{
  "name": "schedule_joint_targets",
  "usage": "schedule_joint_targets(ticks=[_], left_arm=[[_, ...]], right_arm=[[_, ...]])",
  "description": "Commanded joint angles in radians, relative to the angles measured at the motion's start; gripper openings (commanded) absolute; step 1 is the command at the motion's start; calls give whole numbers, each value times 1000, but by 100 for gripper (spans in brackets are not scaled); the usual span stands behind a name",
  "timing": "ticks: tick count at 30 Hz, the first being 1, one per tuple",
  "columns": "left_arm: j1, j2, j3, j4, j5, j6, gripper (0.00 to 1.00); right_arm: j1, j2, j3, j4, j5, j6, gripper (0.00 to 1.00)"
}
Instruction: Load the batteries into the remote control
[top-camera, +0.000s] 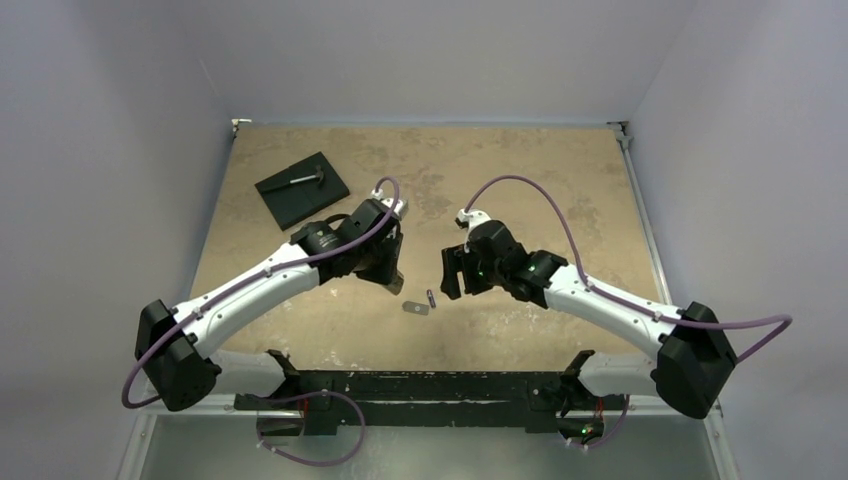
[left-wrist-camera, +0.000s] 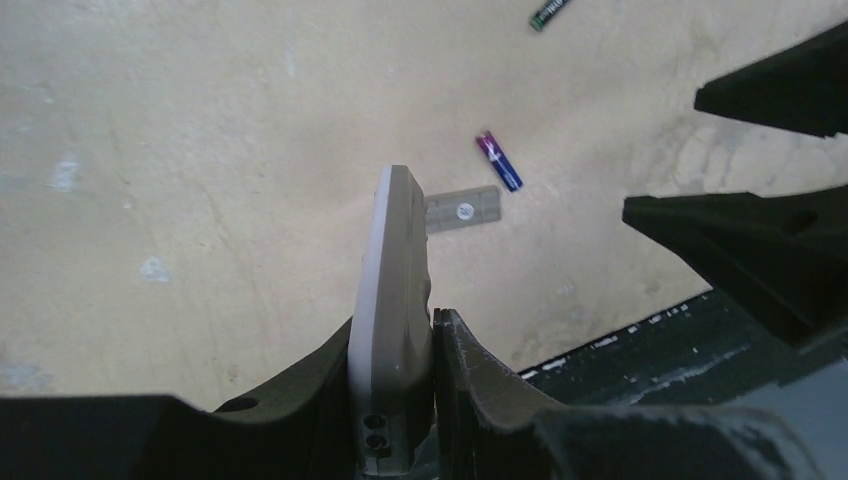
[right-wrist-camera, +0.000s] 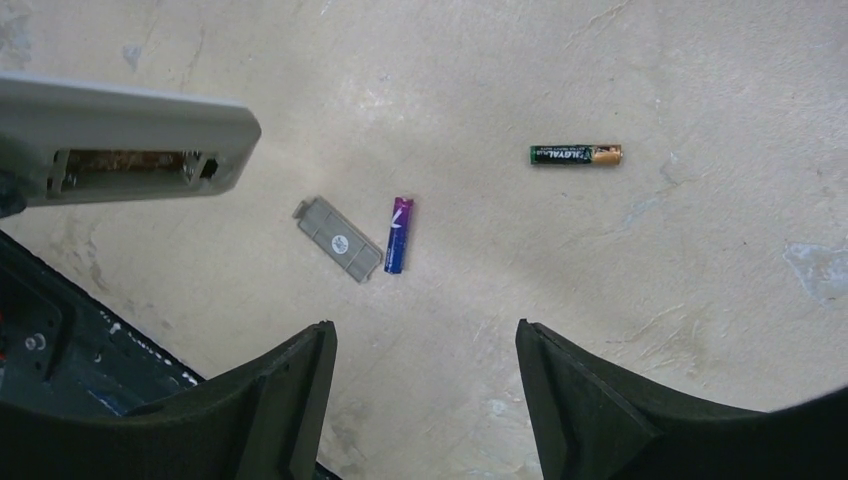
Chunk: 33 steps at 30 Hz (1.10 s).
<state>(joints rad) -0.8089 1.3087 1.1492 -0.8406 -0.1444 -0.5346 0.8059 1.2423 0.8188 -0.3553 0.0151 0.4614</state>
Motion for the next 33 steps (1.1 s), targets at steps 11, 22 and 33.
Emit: schedule_joint_targets(ticks=[11, 22, 33], left_arm=[[39, -206, -316, 238, 422, -153, 0], [74, -389, -592, 558, 514, -338, 0], [114, -435, -798, 778, 523, -428, 0]], right_arm=[[24, 62, 68, -59, 18, -88, 64], [56, 115, 83, -45, 12, -92, 61], [67, 178, 92, -5, -6, -98, 56]])
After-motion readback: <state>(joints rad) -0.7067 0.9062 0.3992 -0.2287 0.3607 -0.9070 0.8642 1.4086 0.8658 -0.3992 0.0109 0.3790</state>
